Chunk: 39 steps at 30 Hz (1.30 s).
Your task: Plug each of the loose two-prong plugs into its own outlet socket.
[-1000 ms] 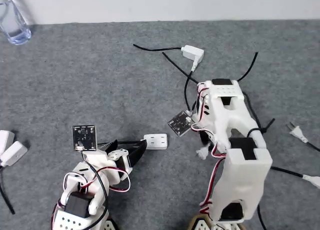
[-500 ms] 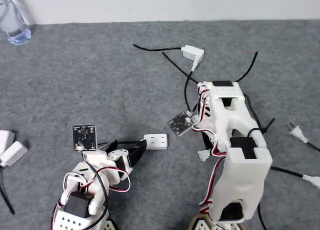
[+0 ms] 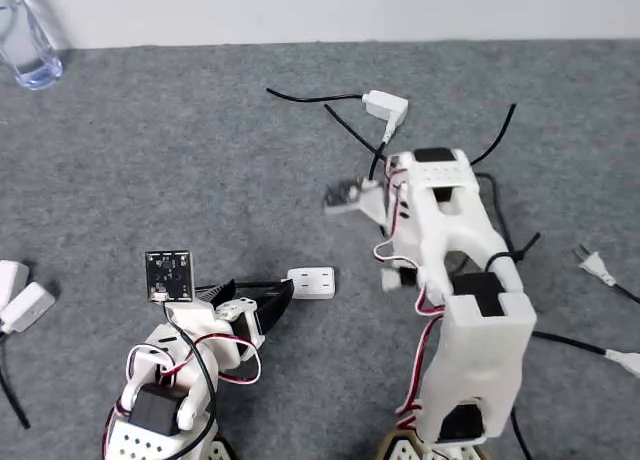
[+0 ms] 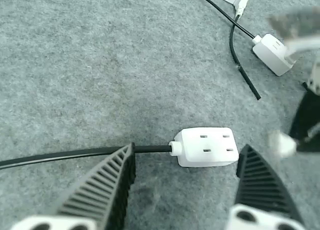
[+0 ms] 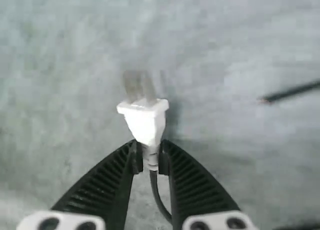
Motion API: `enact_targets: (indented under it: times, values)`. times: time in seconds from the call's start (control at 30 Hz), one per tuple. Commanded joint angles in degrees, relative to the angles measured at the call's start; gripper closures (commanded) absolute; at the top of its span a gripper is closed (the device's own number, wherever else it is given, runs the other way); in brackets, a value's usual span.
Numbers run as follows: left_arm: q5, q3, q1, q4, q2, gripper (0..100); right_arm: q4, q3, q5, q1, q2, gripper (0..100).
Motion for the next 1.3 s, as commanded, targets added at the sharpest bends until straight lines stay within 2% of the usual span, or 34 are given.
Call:
enact_targets:
  times: [0.0, 0.17, 0.43, 0.57, 0.7, 1.03, 1.27]
  values:
    - [0.0, -0.5, 0.6, 0.4, -0.3, 69, 0.2, -6.8, -8.7, -1.0, -0.5, 99.1]
    - [0.0, -0.5, 0.6, 0.4, -0.3, 69, 2.5, -7.0, -7.7, -1.6, -0.4, 99.1]
    - [0.0, -0.5, 0.5, 0.4, -0.3, 69, 4.5, -4.8, -0.3, -1.0, 0.7, 98.3]
    - [0.0, -0.5, 0.4, 0.4, -0.3, 69, 4.4, -4.2, 0.2, -1.1, 3.0, 88.7]
    - [0.0, -0.5, 0.4, 0.4, -0.3, 69, 4.8, -4.2, 4.5, -1.0, 4.8, 79.5]
    - [0.0, -0.5, 0.4, 0.4, -0.3, 69, 5.8, -3.5, 5.9, -1.9, -3.4, 80.4]
    - [0.0, -0.5, 0.4, 0.4, -0.3, 69, 6.3, 1.6, 5.9, -1.9, -4.0, 80.6]
